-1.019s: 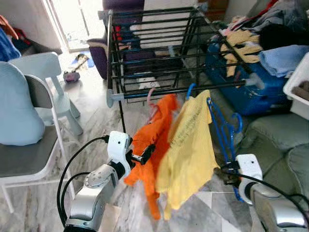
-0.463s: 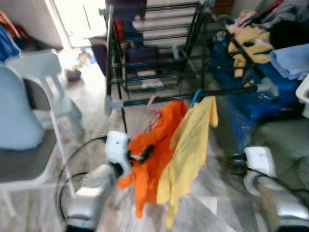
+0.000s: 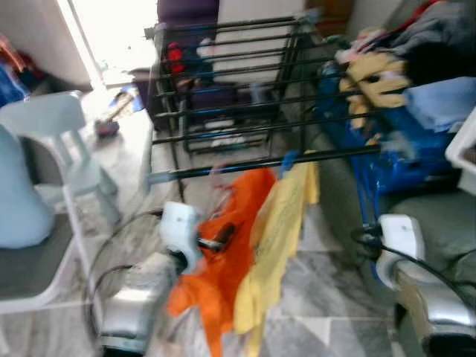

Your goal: Hang hanger

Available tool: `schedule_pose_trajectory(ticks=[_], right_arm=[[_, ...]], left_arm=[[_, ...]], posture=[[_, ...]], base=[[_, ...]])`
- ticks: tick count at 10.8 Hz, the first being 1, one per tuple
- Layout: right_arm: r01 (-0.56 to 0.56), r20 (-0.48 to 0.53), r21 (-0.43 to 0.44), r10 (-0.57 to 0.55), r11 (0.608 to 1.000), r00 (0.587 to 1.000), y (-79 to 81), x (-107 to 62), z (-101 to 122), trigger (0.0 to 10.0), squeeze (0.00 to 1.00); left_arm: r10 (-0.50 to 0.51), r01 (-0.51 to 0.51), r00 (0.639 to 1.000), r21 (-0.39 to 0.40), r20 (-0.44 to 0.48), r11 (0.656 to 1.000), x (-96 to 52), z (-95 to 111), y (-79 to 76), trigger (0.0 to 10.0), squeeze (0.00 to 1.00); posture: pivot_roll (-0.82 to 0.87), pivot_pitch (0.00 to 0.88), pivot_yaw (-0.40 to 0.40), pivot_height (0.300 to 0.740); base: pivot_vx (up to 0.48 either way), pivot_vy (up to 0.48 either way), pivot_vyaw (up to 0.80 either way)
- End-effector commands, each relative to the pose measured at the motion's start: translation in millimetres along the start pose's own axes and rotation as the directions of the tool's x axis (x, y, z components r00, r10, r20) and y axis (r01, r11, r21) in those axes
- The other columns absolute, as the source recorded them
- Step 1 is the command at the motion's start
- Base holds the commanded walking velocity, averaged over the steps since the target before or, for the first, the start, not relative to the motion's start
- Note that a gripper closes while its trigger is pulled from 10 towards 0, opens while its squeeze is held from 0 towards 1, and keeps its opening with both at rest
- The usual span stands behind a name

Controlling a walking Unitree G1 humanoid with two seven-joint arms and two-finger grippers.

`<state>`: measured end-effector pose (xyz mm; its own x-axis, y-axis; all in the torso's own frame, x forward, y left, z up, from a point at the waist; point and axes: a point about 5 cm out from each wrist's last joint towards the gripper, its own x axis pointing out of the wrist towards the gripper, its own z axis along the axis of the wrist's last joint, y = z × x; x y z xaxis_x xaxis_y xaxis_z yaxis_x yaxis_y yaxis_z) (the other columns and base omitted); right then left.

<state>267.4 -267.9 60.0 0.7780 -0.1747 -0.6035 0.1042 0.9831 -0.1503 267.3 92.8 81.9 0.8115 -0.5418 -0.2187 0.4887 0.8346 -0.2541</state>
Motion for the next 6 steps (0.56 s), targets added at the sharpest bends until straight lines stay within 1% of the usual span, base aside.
schedule_pose_trajectory(ticks=[1, 2, 3, 4, 5, 6], right_arm=[[-0.039, 0.036, 0.005, 0.039, 0.999, 0.999, 8.3, 0.6, 10, 10.0, 0.00], [-0.046, 0.032, 0.029, 0.045, 0.999, 0.998, 8.3, 1.1, 12, 10.0, 0.00], [-0.052, 0.025, 0.028, 0.051, 0.998, 0.998, 7.2, 2.2, 14, 10.0, 0.00], [-0.088, 0.014, 0.026, 0.087, 0.996, 0.996, 7.9, 4.4, 19, 10.0, 0.00], [-0.138, -0.003, 0.012, 0.138, 0.990, 0.990, 12.8, 6.3, 25, 10.0, 0.00], [-0.187, -0.024, 0.052, 0.188, 0.981, 0.982, 17.4, 7.9, 29, 10.0, 0.00]], left_arm=[[0.050, -0.050, 0.999, 0.025, -0.003, 0.998, -5.9, 2, 12.1, 10.0, 0.00], [0.054, -0.053, 0.999, 0.026, -0.009, 0.998, -6.0, 1, 12.8, 10.0, 0.00], [0.054, -0.054, 0.998, 0.026, -0.011, 0.998, -6.1, 1, 12.7, 10.0, 0.00], [0.053, -0.053, 0.998, 0.028, -0.014, 0.998, -5.8, 1, 12.2, 10.0, 0.00], [0.052, -0.051, 0.999, 0.029, -0.014, 0.998, -5.3, 1, 11.5, 10.0, 0.00], [0.049, -0.048, 0.999, 0.029, -0.014, 0.998, -4.8, 2, 10.6, 10.0, 0.00]], posture=[[-0.18, 0.000, 0.030, 0.740], [-0.18, 0.000, 0.030, 0.740], [-0.18, 0.000, 0.030, 0.740], [-0.18, 0.000, 0.030, 0.740], [-0.18, 0.000, 0.030, 0.740], [-0.18, 0.000, 0.028, 0.740]], base=[[0.000, 0.000, 0.00], [0.000, 0.000, 0.00], [0.000, 0.000, 0.00], [0.000, 0.000, 0.00], [0.000, 0.000, 0.00], [0.000, 0.000, 0.00]])
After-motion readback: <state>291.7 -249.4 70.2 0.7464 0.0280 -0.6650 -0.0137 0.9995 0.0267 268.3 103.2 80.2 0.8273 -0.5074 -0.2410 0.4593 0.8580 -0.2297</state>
